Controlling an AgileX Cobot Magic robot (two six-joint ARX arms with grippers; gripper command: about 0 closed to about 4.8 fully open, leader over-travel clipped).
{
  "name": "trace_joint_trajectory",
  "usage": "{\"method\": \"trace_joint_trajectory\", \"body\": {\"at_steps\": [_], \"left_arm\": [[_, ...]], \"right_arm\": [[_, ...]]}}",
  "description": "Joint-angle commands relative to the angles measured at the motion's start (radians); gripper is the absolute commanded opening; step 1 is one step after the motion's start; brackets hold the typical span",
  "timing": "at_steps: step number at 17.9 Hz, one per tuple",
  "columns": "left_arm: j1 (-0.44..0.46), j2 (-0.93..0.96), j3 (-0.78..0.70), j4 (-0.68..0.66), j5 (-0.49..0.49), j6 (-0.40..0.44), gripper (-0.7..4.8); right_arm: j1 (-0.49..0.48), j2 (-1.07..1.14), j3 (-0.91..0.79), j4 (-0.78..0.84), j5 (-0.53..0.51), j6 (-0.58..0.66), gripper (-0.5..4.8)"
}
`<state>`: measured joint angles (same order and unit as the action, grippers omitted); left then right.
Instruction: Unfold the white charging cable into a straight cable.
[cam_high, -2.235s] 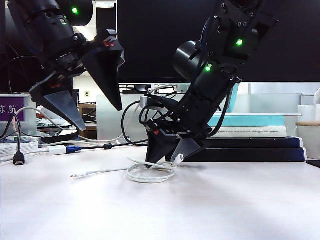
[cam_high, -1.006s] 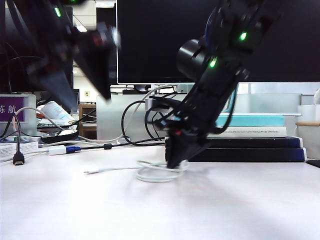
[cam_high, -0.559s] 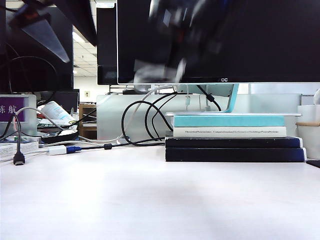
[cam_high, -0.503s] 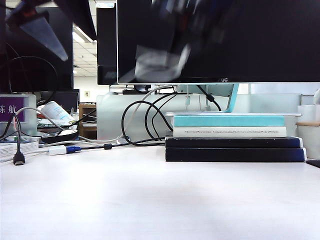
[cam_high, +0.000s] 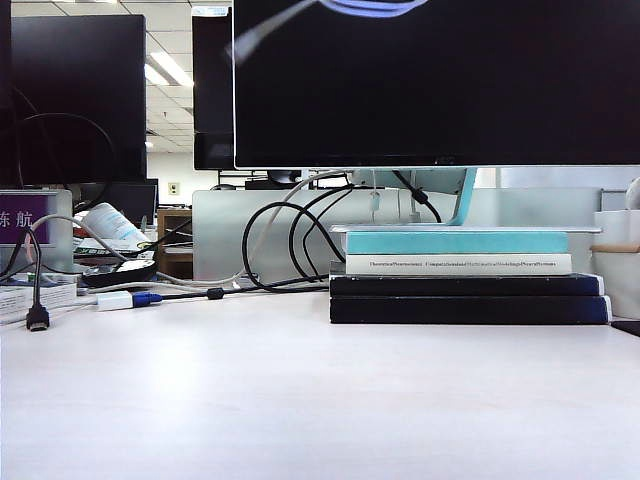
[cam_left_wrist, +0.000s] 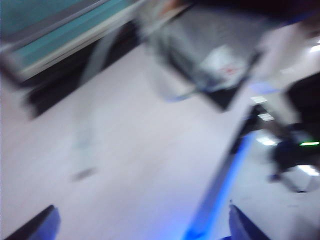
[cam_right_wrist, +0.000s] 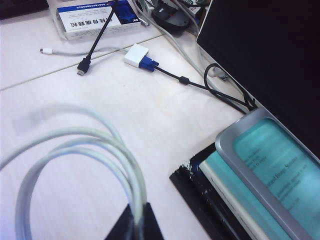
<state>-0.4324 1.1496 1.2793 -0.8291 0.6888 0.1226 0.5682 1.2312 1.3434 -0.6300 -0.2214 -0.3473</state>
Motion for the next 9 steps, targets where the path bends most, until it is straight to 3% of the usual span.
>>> {"method": "trace_joint_trajectory", "body": {"at_steps": [1,7,9], "left_arm": [[0.000,-0.027,0.003,0.094,0.079,-0.081,4.79],[0.000,-0.028,0.003,0.113,0.080,-0.095,4.79],[0.000,-0.028,0.003,0.113,0.123,-0.095,4.79]], "right_arm": [[0.006,-0.035,0.004,-0.015,-0.048,-0.029,-0.02],[0.134,-0.087,0.005,-0.017,-0.046,-0.119,-0.02],[0.164,-0.102,0.005,-0.018,-0.040,-0.157,-0.02]]}}
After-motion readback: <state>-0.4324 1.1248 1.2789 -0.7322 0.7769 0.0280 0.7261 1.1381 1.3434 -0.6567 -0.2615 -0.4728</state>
